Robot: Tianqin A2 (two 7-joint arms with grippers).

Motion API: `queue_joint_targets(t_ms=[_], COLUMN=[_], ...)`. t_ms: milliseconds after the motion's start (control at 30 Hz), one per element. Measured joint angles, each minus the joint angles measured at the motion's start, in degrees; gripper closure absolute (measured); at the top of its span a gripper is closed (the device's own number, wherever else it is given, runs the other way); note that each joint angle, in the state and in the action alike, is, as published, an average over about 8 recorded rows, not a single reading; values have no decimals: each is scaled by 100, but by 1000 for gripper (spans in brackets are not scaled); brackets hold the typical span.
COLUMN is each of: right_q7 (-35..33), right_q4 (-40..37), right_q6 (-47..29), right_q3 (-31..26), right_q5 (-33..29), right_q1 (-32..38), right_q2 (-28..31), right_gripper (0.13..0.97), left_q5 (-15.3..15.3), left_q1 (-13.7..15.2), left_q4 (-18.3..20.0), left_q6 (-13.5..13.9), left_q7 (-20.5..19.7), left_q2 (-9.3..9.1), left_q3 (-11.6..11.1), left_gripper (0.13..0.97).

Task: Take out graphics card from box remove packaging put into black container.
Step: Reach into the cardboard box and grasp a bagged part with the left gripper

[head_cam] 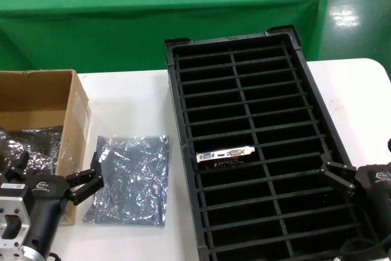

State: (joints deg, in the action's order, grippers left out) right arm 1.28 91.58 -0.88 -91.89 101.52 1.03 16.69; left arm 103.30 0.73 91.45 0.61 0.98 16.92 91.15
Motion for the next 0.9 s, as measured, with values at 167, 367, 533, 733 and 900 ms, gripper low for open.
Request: queue_joint_targets(t_ms=[167, 367, 533, 733, 900], right_q7=[0, 0, 0, 0, 0], right_q4=[0, 0, 0, 0, 0], right_q6=[0, 0, 0, 0, 0], right_q3=[0, 0, 0, 0, 0], right_q5=[0, 0, 0, 0, 0], right_q1=[0, 0, 0, 0, 0], right_q2=[0, 0, 0, 0, 0], right_gripper=[129, 129, 129, 129, 129], left_q5=[0, 0, 0, 1, 196], left_q1=[0, 0, 0, 7, 74], left_q4=[0, 0, 0, 37, 306], left_q6=[0, 0, 0, -1, -247], left_q7=[0, 0, 0, 12, 124], left_q2=[0, 0, 0, 25, 411], left_q3=[0, 0, 0, 4, 187], left_gripper=[132, 132, 132, 132, 132])
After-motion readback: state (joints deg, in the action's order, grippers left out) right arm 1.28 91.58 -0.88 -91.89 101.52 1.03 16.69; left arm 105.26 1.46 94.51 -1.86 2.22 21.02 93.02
